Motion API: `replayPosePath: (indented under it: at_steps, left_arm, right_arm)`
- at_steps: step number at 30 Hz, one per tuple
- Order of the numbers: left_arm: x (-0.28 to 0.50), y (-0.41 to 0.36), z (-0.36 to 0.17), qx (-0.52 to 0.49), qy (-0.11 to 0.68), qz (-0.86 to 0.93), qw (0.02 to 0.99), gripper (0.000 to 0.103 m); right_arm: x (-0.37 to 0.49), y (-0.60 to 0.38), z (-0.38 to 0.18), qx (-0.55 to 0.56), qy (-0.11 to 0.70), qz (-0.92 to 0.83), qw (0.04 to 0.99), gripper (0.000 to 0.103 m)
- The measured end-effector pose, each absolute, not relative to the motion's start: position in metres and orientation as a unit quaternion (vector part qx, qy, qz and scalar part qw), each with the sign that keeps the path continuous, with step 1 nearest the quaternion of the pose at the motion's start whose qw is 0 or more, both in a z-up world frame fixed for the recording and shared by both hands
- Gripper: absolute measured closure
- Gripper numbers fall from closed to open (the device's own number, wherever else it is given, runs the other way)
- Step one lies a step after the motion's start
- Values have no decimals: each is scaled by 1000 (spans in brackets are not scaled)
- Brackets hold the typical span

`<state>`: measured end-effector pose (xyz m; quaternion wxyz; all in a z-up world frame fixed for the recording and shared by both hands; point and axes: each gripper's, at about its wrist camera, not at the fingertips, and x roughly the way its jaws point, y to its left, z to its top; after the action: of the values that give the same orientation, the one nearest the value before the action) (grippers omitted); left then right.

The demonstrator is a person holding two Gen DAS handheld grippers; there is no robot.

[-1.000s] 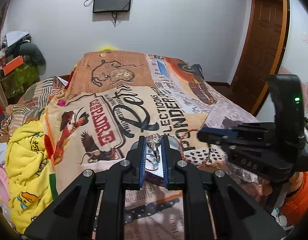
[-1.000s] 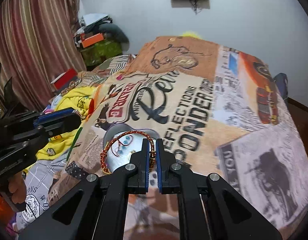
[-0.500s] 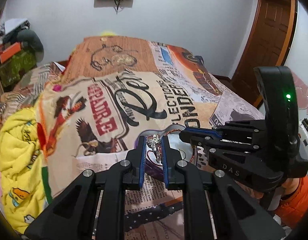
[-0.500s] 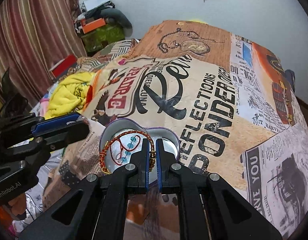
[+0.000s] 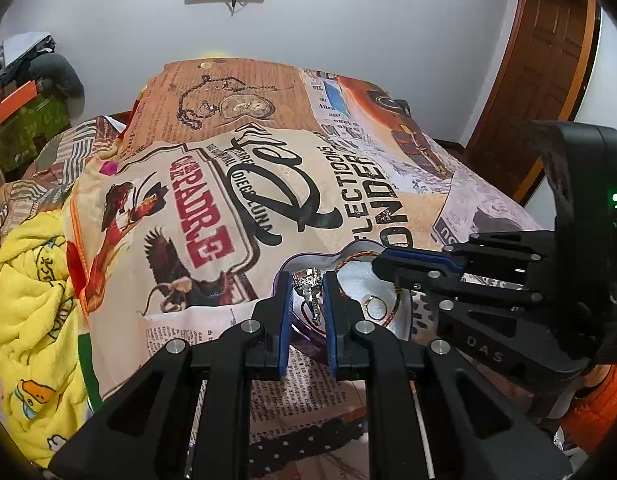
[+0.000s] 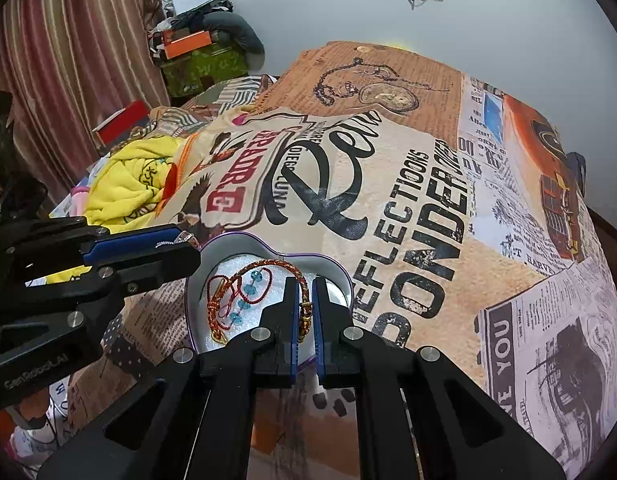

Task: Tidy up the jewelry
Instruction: 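Carry the earring and orange bracelet into the heart tin and open both grippers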

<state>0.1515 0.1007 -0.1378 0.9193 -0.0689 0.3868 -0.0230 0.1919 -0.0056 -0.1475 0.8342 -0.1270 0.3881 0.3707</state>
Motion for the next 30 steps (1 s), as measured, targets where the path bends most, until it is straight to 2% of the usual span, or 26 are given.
replayPosePath:
  at_steps: [6, 14, 25, 30]
  left_arm:
    - [156, 100, -143, -67, 395, -25, 916, 90]
    - [162, 82, -144, -56, 402, -52, 912, 90]
    - [160, 50, -147, 7, 405, -50, 913, 90]
    - [153, 57, -135, -8, 398, -43, 916, 88]
  right_arm:
    - [193, -13, -145, -124, 383, 365, 840, 86]
    - [191, -35, -136, -103, 374, 353, 851, 86]
    - [195, -59, -133, -77, 378, 334, 860, 85]
    - [192, -70, -128, -73, 372, 326, 866, 85]
